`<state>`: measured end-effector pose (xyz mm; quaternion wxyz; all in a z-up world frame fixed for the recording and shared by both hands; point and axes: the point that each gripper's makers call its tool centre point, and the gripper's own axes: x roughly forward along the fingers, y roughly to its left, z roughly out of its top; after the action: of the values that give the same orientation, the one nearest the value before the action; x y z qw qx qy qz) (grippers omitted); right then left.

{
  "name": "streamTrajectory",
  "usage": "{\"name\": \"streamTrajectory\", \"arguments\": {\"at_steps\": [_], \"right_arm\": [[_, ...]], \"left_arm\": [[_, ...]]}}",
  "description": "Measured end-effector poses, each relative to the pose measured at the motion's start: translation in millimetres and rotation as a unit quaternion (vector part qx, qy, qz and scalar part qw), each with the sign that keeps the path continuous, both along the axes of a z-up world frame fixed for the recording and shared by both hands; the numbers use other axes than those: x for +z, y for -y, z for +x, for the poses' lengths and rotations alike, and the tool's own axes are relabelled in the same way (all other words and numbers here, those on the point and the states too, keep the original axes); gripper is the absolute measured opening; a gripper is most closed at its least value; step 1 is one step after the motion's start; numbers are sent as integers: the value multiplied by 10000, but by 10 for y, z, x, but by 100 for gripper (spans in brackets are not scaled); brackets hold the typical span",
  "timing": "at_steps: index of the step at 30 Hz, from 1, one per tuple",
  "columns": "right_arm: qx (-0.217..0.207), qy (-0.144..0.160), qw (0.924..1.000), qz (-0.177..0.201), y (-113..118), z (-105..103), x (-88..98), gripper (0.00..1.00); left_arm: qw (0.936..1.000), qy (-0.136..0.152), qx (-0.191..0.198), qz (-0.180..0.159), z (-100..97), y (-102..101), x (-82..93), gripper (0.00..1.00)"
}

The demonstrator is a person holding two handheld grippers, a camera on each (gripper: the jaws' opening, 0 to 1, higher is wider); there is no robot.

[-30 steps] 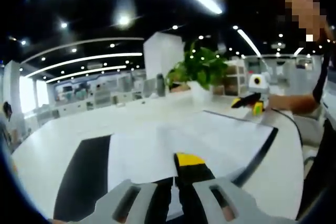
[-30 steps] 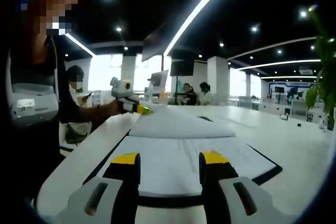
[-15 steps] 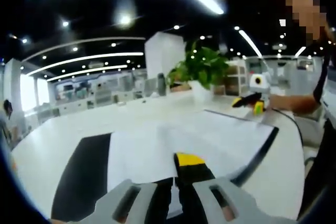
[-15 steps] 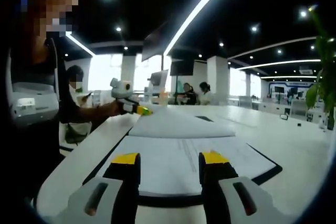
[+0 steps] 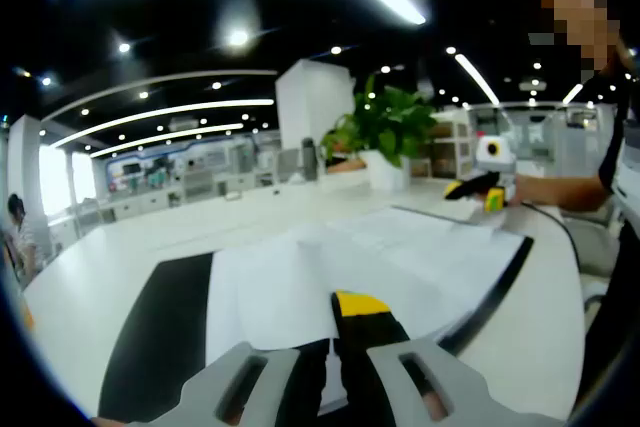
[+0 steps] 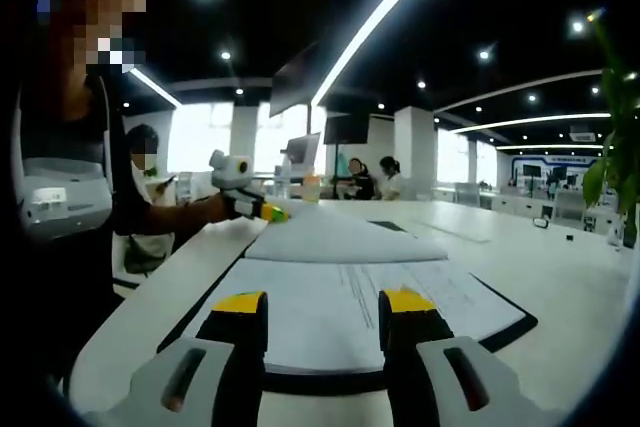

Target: Flip through the bound document one page at a time

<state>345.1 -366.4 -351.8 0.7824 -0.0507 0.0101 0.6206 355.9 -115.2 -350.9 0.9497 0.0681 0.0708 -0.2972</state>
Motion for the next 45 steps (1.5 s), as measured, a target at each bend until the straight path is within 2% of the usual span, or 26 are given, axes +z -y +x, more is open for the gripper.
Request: {"name": "streamTrajectory", "arguments": {"at_steps": [45], "right_arm": [[-22,2,10000,-29,-1,3,-13,47]], "left_arm": [[9997,-96,124,180,49,-67,-160,3]]}}
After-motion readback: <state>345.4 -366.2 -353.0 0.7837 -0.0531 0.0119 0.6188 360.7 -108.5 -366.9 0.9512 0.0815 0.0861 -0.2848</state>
